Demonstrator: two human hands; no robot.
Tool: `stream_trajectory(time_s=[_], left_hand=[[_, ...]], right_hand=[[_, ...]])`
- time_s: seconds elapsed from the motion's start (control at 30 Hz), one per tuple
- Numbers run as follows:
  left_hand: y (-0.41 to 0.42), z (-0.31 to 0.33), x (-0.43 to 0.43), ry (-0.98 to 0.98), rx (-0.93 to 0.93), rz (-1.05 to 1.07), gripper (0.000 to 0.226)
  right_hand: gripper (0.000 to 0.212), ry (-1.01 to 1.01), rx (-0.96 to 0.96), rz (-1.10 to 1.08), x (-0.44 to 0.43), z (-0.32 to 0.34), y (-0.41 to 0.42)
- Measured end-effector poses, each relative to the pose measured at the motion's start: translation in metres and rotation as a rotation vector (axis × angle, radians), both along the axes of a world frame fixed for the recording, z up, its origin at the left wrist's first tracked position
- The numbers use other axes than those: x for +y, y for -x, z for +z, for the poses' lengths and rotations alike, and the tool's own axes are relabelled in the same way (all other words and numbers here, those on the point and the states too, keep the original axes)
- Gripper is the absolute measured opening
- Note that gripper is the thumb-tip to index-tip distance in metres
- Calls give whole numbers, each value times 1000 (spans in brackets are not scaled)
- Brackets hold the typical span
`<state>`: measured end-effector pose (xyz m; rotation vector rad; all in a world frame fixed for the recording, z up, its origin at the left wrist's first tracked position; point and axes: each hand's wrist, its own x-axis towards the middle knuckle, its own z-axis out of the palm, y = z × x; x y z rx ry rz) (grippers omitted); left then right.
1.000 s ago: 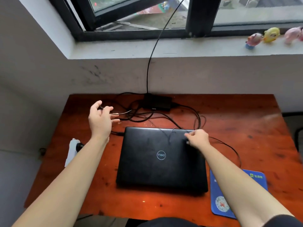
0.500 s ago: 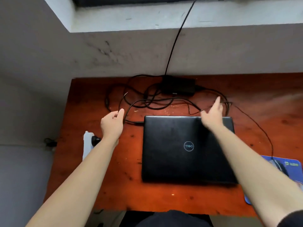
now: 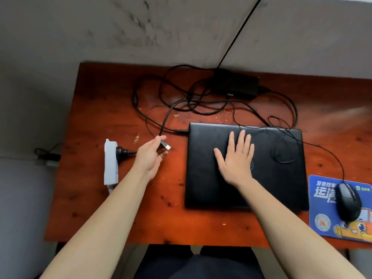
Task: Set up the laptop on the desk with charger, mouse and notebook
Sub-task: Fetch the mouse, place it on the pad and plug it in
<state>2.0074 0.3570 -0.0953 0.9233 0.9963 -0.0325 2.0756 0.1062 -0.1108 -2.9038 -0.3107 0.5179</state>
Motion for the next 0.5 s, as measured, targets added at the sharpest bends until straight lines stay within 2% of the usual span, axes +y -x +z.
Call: stream_trajectory(time_s=[0.27,0.5], left_hand=[[20,-16,-14,-70,-22,5,21],[26,-21,-39,-303,77,64,16]], right_hand=[[80,78,-76,28,2,-9,4],[78,80,-183,54,0,-20,6]])
